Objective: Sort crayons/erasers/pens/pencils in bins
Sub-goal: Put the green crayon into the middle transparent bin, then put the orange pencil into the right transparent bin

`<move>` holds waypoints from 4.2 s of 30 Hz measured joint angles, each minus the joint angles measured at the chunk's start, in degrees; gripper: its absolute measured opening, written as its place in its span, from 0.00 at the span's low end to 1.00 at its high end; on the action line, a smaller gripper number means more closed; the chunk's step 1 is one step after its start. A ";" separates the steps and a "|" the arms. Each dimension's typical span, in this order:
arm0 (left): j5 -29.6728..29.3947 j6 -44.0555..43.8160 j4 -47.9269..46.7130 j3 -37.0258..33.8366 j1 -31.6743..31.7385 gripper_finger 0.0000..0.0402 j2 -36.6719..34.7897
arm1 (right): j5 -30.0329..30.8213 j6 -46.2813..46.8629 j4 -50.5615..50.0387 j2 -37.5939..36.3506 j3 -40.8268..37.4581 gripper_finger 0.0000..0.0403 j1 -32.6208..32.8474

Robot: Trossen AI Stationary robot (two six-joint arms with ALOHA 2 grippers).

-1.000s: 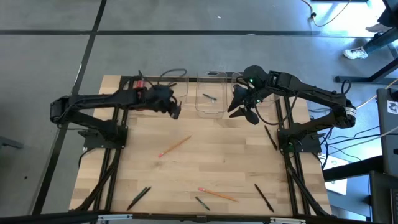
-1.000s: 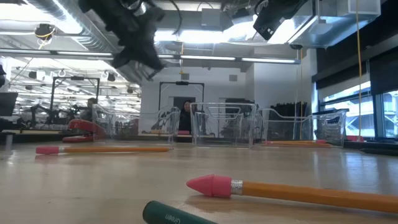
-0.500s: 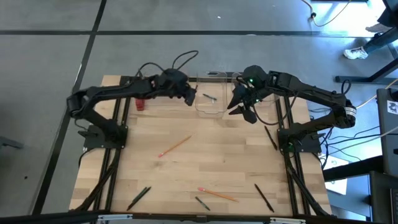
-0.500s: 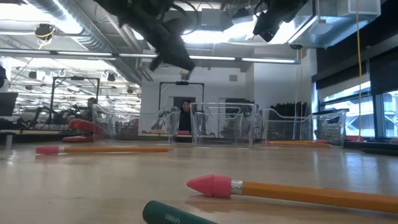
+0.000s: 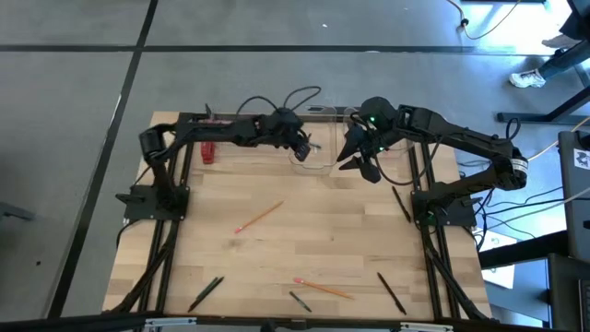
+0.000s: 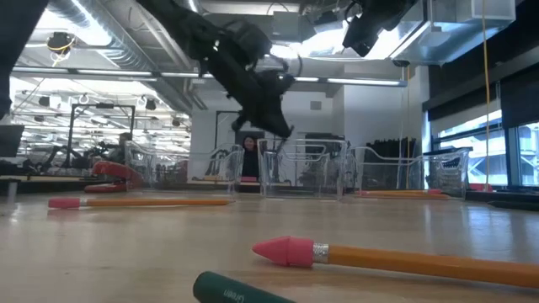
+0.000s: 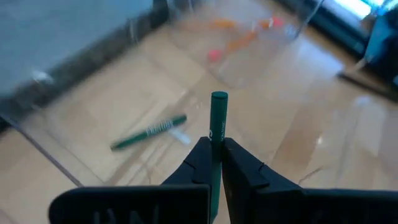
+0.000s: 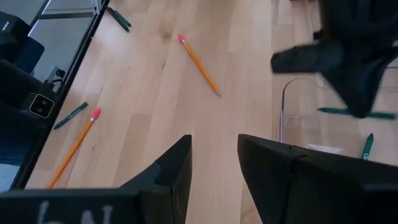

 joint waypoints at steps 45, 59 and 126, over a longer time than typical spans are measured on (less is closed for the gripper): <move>-3.32 -0.68 -0.52 -0.09 -0.76 0.13 5.01 | 22.86 0.42 1.26 0.00 -0.04 0.33 0.00; -3.10 -0.42 2.41 -0.02 -0.76 0.23 4.35 | 22.86 0.42 1.24 0.00 -0.04 0.33 0.00; -9.09 -44.21 -38.19 -18.19 -58.00 0.23 -23.25 | 25.94 11.93 -2.37 0.00 -0.04 0.33 31.28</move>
